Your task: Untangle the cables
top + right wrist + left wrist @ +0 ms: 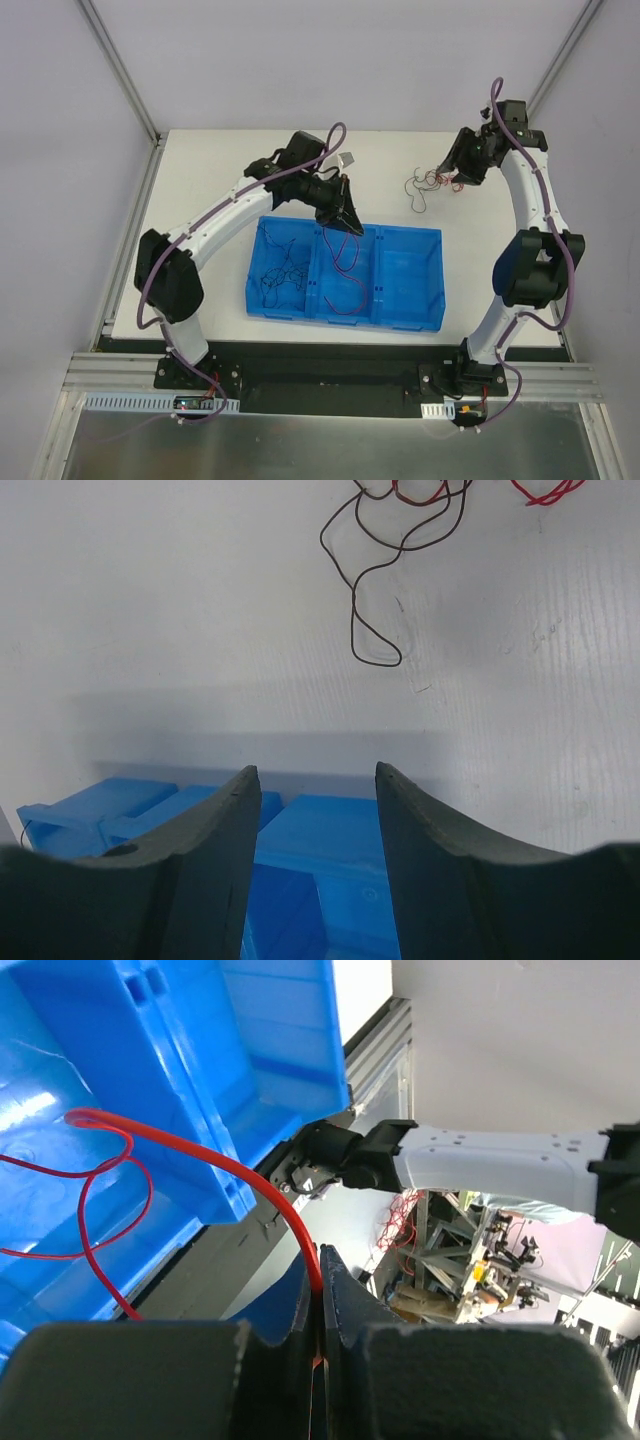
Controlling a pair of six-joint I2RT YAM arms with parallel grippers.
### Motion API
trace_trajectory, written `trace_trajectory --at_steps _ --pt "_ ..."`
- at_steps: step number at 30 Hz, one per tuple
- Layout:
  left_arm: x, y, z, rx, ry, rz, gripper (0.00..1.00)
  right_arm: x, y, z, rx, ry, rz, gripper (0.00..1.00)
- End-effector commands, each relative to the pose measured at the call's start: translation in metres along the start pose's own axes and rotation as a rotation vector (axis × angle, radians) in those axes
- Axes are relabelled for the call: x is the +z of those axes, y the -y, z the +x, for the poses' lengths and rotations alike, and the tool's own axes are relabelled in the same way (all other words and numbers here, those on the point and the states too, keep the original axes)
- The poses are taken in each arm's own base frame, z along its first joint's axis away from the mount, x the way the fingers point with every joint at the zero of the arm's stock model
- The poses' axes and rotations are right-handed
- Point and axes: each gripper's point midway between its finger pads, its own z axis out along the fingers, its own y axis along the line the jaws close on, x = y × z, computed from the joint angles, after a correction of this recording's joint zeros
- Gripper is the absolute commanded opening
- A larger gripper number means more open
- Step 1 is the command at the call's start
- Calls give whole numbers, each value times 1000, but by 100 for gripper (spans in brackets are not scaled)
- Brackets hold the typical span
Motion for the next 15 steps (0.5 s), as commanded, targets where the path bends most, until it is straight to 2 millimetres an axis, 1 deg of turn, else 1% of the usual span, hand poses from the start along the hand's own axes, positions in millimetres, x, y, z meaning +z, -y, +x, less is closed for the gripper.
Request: trace_trajectory --at_steps 1,2,3,5,7,9,11,12,13,15 --pt "14 -6 -4 32 -63 4 0 -19 -10 -6 -7 51 -34 52" --pt "15 -8 -4 32 -71 -3 0 -19 -9 -6 -7 51 -31 52" --pt "15 -9 -5 38 -69 -15 3 -19 -7 -8 -3 54 -29 52" --pt "10 -10 -6 59 -56 -54 22 -17 -3 -10 9 56 -18 52" --pt "2 -7 -7 104 -38 -78 40 -14 1 -14 21 59 -5 52" --pt "-7 -4 -9 148 -11 -103 51 -7 4 -18 34 55 14 52" --pt "-15 0 -10 194 10 -117 58 3 6 -23 42 44 16 52" --pt "-19 3 -10 223 19 -114 61 13 7 -25 47 23 18 52" --pt "-23 6 -10 247 23 -114 62 18 5 -27 47 11 12 52" --pt "-33 12 -10 296 41 -116 64 35 5 -27 51 -34 -3 52"
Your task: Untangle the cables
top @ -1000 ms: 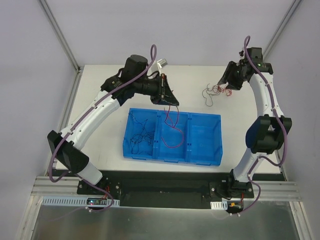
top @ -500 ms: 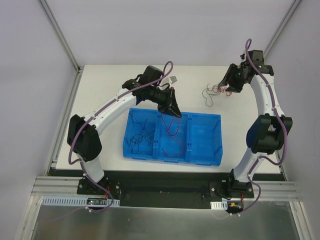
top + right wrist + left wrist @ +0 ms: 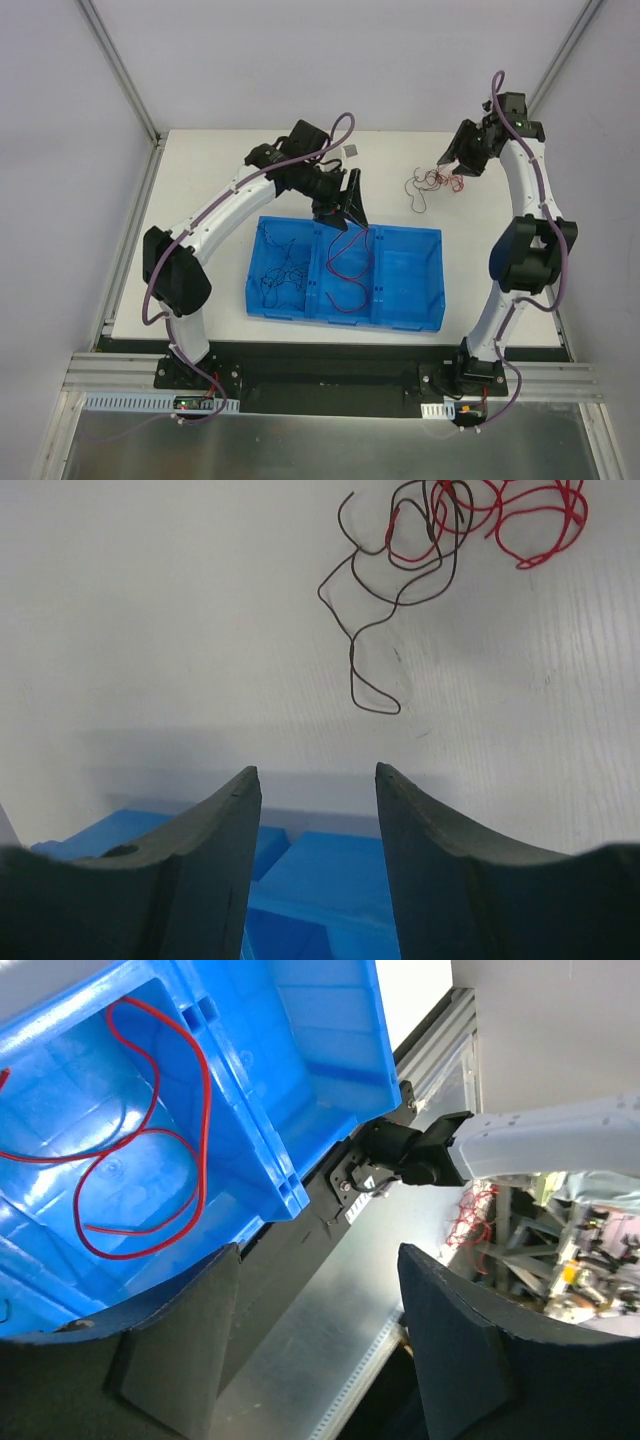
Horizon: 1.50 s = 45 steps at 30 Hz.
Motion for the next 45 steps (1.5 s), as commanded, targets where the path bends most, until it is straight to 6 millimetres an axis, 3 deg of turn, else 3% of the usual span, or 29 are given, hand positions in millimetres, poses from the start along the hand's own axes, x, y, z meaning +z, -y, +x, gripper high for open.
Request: trace_trajectory --at_steps 1,10,16,22,28,35,38,45 --pt "-43 26 2 192 83 -14 65 30 0 -10 24 -62 -12 52" --pt "-86 38 -4 329 212 -95 70 82 11 19 -51 -215 61 51" --pt "-92 33 0 334 218 -109 70 114 -3 43 -102 -273 45 51" --pt "-100 34 4 341 234 -121 70 135 9 46 -57 -293 103 51" --pt "-104 28 14 335 233 -137 70 131 22 48 -134 -297 153 51" --pt "-104 28 16 336 228 -133 70 85 14 24 -141 -199 112 51" --pt "-100 28 15 327 216 -124 70 74 28 14 -68 -153 78 51" --pt "-102 26 16 346 220 -130 71 85 51 17 -82 -177 73 54"
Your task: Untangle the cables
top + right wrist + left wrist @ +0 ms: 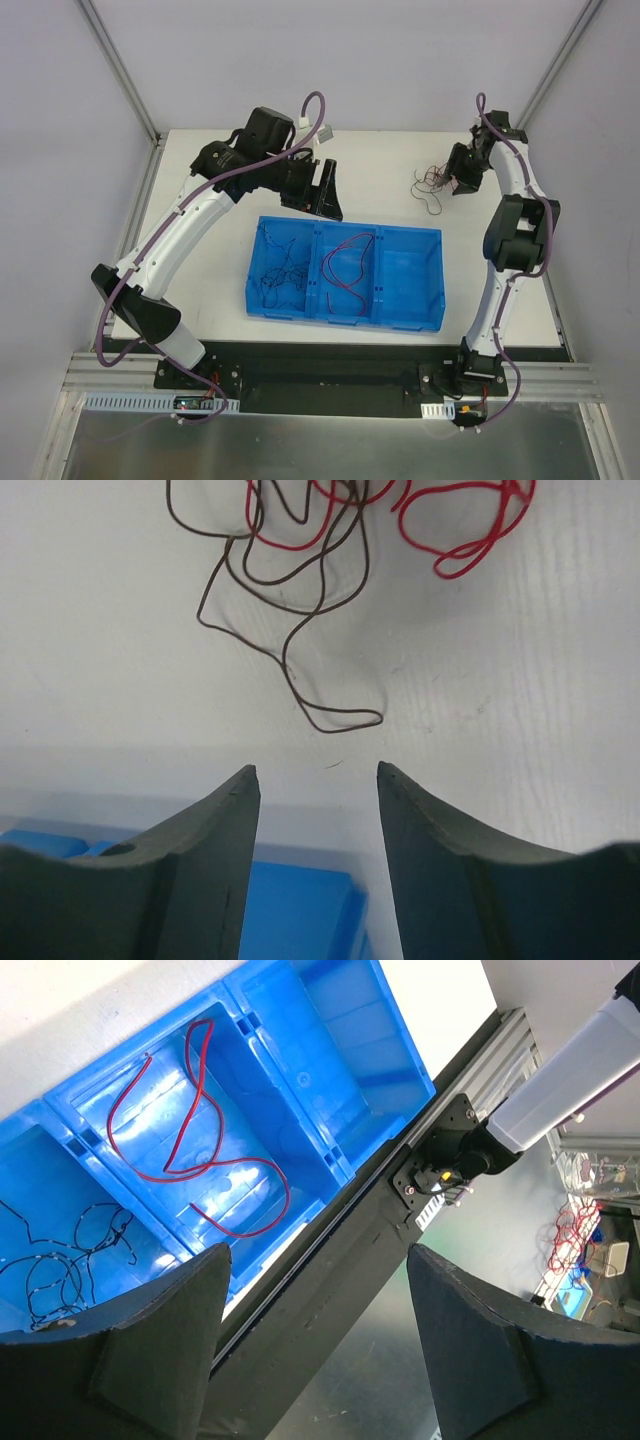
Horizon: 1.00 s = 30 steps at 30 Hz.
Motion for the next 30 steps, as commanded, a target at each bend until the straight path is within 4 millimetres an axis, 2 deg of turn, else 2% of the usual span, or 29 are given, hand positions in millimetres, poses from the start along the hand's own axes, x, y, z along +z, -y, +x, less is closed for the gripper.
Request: trace_trajectory --at_steps 1,11,13,14,15,16,18,21,24,27,30 --pt "-11 -1 1 43 23 -7 71 1 -3 -8 -53 19 -49 54" --pt "-15 -10 5 24 23 -54 71 51 -25 -3 -93 -46 -151 50" --pt "-13 -11 5 14 19 -52 71 51 -36 -5 -117 -44 -157 41" --pt "-12 -11 5 10 15 -54 71 50 -43 -7 -121 -40 -161 29" --pt "-12 -12 5 8 15 -58 71 45 -49 -12 -118 -28 -166 11" --pt "-11 -14 4 8 16 -66 71 37 -56 -17 -103 -13 -172 0" --pt "-10 -20 3 12 22 -95 71 9 -76 -31 -43 30 -215 0" --pt "-11 -29 -3 3 45 -134 71 -48 -118 -46 31 125 -347 0" --pt "-14 -33 -19 -53 110 -110 70 -103 -149 -52 123 202 -469 0" --pt "-22 -39 -41 -87 205 -79 70 -142 -176 -53 270 213 -623 0" --pt "-31 -58 -62 -120 289 -86 70 -180 -195 -55 358 227 -748 0"
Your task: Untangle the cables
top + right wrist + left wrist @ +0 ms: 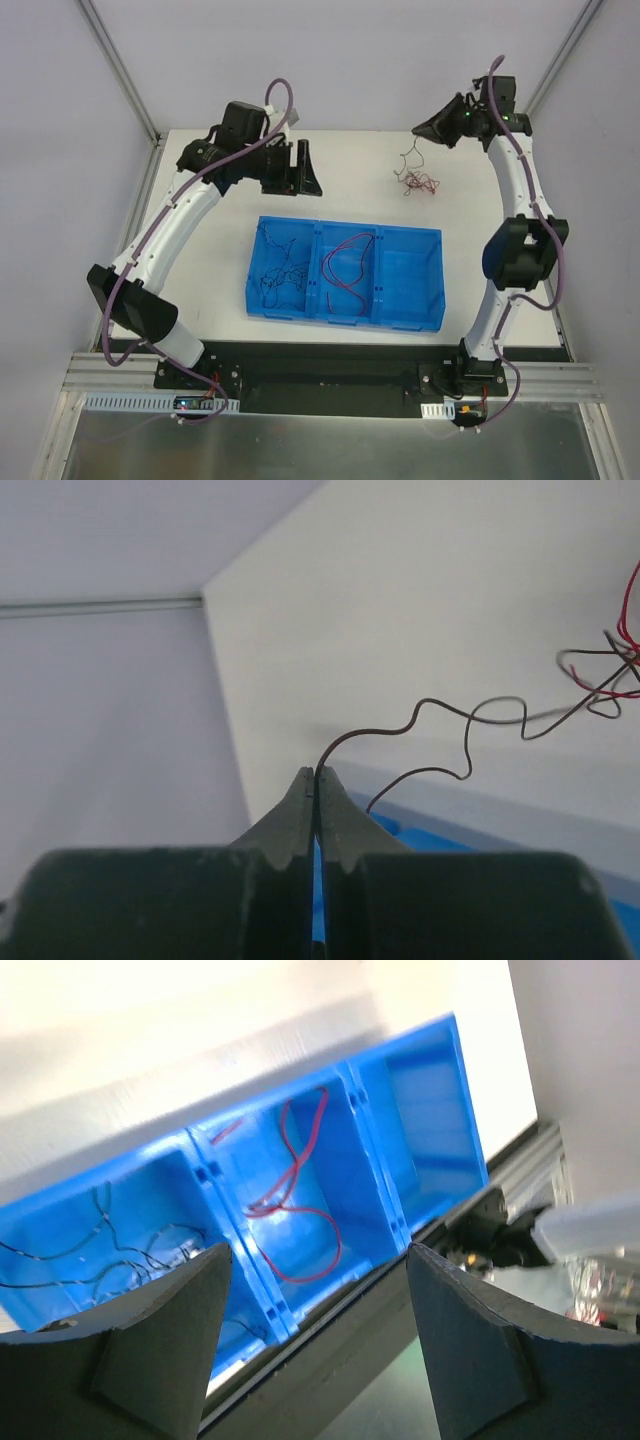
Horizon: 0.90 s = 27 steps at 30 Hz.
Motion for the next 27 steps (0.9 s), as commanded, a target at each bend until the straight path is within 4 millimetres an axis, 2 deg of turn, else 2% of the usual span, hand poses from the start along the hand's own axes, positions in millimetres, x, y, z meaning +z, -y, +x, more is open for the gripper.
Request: trace_trajectory --at_steps 1,2,5,10,12,15,18,20,27 --pt "-21 -6 -50 -34 204 51 70 -63 -100 -13 172 80 -309 0" --pt "-19 -12 -56 -38 224 58 71 -70 -122 -4 167 65 -361 0" --pt "-13 -19 -74 -20 269 85 74 -96 -163 3 173 47 -464 0" --pt "5 -20 -99 107 351 148 80 -133 -213 9 207 29 -611 0" --pt "17 -23 -107 117 396 193 86 -142 -233 15 205 10 -664 0" --pt "29 -16 -123 81 417 305 87 -158 -261 22 195 -2 -727 0" --pt "45 -16 -126 74 386 372 88 -170 -285 28 204 -6 -787 0" --pt "53 -17 -122 113 370 411 85 -175 -298 29 217 0 -826 0" --pt "71 -30 -110 206 408 440 81 -188 -328 36 278 5 -898 0"
